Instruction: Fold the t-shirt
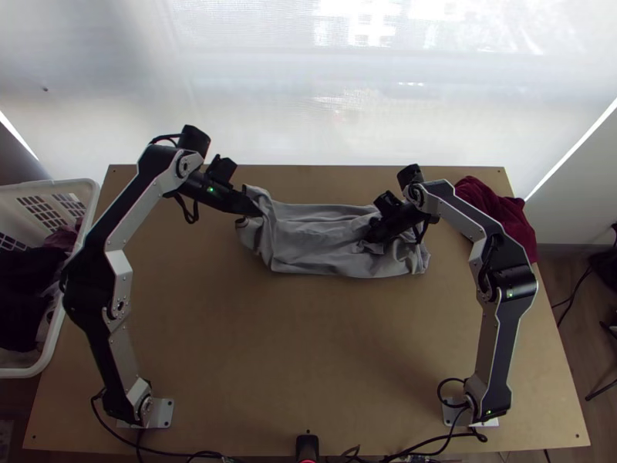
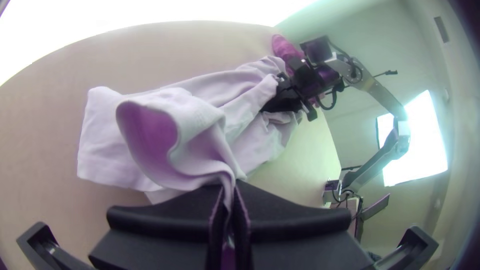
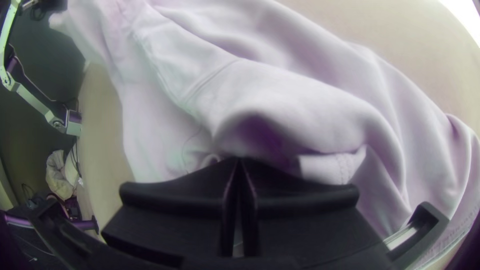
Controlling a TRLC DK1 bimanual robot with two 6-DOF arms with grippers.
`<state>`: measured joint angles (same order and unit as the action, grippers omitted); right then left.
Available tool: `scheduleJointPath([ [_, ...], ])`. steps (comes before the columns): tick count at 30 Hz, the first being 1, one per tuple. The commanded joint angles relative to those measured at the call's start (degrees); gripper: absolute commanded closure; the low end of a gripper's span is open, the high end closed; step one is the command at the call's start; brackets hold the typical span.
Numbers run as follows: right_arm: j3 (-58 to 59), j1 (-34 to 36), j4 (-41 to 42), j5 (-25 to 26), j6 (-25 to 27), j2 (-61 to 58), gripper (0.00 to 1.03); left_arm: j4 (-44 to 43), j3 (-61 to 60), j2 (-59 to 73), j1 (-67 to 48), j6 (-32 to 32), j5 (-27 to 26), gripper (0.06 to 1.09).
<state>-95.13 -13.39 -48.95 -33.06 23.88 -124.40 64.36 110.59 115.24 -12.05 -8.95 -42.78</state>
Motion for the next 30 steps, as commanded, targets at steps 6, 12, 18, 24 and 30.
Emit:
scheduleJointPath([
  [6, -0.1, -0.5, -0.4, -0.3, -0.8, 0.9, 1.00, 0.3, 11.4, 5.4, -11.0, 1.9, 0.2, 1.03],
  [12, -0.2, -0.3, -1.0, -0.3, -2.3, 4.5, 1.00, 1.3, 17.5, 9.4, -13.9, 1.9, 0.2, 1.03],
  [18, -1.5, 0.9, -1.7, -0.3, -3.7, 9.3, 1.00, 0.9, 19.7, 12.0, -15.5, 1.1, 0.1, 1.03],
  [24, -0.4, 2.5, -3.3, -0.3, -3.8, 13.8, 1.00, -0.4, 20.4, 13.8, -16.9, 0.1, 0.1, 1.03],
  [30, 2.8, 4.2, -3.4, -0.3, -4.2, 19.1, 1.00, -5.9, 20.5, 14.5, -18.8, 0.8, 0.0, 1.03],
])
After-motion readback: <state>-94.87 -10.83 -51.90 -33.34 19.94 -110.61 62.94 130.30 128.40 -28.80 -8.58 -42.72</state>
